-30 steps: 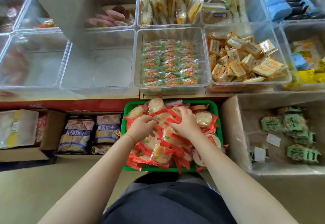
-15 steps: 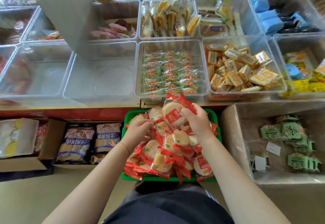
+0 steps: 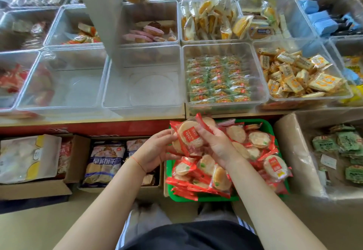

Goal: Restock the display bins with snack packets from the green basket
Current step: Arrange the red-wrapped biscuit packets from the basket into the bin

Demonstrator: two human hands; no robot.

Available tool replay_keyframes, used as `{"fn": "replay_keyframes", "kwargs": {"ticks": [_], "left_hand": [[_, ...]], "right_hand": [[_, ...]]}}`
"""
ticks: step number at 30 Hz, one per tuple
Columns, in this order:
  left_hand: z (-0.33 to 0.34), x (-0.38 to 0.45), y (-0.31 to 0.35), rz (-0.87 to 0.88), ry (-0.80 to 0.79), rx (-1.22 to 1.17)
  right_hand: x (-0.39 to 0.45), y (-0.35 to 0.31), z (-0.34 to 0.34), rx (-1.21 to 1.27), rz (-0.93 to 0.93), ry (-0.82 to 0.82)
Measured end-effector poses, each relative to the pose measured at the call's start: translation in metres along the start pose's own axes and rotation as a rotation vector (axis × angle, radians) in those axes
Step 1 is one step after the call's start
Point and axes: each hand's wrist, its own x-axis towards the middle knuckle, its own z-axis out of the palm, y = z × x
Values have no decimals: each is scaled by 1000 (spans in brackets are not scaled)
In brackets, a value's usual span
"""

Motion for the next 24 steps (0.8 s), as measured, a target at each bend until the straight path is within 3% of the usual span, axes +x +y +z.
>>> {"fn": "replay_keyframes", "kwargs": {"ticks": [4,12,17,24], "left_hand": [[-103,-41,19,42,124,55],[-326,-130,87,228,374,-142],[-363,-139,108,284,414,-237],[-364,-138,110,254,357,-234]], "right_hand": [[26,26,98,50,16,17],[73,63,308,358,77,-68],[83,72,389,323,90,-189],[100,83,422,236,136,13]]}}
